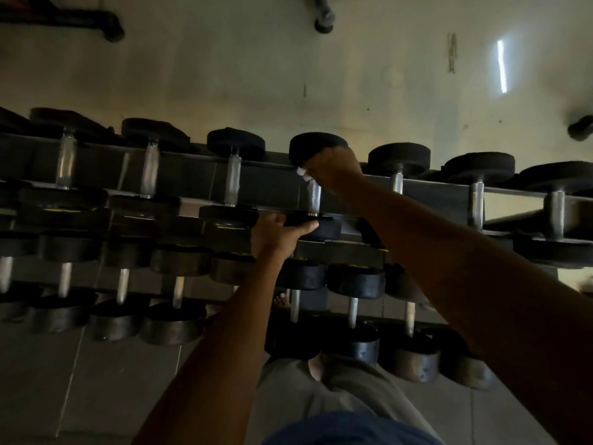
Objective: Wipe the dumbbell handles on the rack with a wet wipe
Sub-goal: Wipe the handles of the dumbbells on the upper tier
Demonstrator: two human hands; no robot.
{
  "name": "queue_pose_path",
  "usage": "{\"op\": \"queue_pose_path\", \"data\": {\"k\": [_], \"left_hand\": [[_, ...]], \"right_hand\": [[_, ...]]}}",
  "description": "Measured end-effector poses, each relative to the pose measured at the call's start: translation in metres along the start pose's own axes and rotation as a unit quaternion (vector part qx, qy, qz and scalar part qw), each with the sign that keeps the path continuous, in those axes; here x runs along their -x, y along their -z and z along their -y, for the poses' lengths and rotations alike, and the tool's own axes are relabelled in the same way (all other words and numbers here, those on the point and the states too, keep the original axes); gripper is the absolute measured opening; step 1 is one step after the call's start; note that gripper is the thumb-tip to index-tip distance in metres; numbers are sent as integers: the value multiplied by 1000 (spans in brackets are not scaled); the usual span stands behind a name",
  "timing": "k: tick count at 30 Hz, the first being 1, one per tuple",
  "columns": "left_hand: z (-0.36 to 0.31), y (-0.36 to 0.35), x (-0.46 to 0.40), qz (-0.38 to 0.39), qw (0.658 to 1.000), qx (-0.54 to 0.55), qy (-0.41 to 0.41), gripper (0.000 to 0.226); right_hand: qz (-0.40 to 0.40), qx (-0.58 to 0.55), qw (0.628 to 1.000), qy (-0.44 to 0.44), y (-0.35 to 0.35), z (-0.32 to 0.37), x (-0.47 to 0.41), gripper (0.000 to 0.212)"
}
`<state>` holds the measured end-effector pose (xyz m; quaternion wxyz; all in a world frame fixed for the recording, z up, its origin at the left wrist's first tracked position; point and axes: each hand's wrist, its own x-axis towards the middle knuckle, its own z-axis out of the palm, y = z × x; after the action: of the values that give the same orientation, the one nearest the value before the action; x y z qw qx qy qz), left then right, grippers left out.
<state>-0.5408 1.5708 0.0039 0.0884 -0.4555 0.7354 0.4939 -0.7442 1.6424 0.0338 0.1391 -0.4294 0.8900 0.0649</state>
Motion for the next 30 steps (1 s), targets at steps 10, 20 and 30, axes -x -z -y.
{"op": "queue_pose_path", "data": {"k": [10,20,30], "left_hand": [[9,3,-2,8,1000,-3,-13,53],[9,0,-6,19,1000,-16,-7,51],[10,1,-15,24,999,-38,7,52]], "right_hand": [[82,125,987,58,2,12,-16,22],[214,125,961,125,-9,16,-33,36],[284,123,942,131,-8,32,-27,34]]}}
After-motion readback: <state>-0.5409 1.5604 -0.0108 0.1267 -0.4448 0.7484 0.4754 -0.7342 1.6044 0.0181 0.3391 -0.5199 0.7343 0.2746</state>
